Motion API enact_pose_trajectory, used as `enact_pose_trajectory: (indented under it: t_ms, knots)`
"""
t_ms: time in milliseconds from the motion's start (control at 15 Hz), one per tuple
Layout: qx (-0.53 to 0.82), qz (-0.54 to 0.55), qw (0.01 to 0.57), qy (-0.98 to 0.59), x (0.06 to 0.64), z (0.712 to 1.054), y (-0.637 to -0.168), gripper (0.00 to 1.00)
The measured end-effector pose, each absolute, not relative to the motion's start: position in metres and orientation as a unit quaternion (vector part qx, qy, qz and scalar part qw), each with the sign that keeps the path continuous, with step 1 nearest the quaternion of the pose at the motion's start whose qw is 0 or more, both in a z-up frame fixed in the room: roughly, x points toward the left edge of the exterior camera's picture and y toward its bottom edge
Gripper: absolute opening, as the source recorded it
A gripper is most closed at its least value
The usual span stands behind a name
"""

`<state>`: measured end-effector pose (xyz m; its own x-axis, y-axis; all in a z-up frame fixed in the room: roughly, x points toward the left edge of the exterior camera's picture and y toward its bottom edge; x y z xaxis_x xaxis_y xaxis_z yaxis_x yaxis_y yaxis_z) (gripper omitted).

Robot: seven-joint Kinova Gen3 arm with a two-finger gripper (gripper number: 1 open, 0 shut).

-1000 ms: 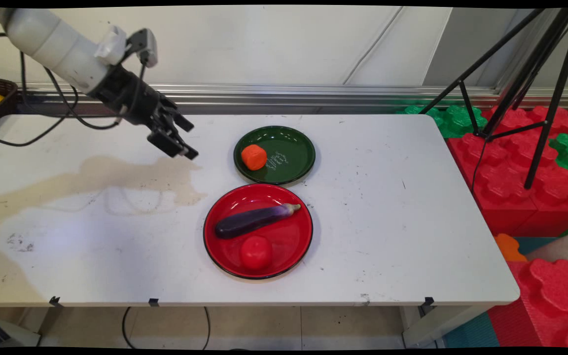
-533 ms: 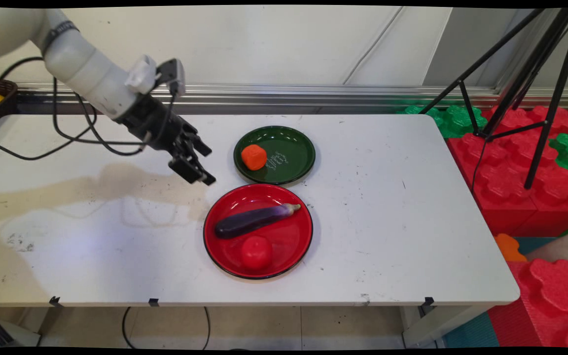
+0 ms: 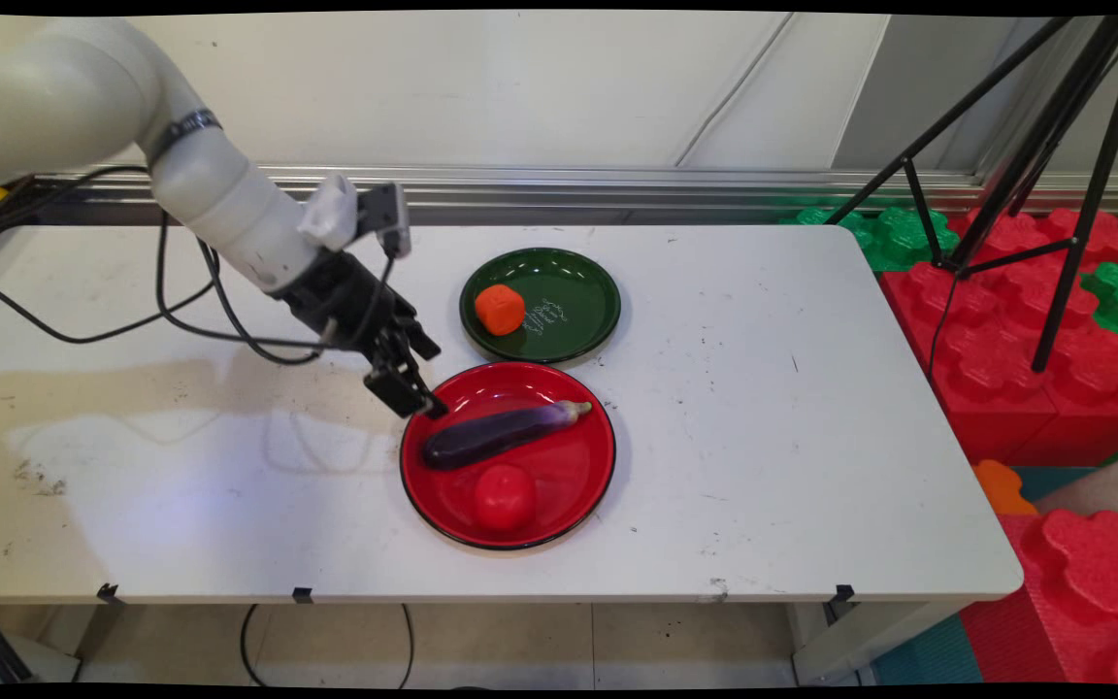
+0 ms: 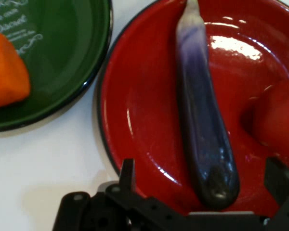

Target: Pick up the eggplant from the red plate

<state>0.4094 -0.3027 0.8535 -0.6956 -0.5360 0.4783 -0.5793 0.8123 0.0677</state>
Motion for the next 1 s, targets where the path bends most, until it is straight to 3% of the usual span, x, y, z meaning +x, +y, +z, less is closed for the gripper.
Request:
enact_pose_trajectory:
  t_ms: [1000]
  knots:
    - [0.299,0.028,0.207,-0.931,0.369,0.795,-0.296,1.0]
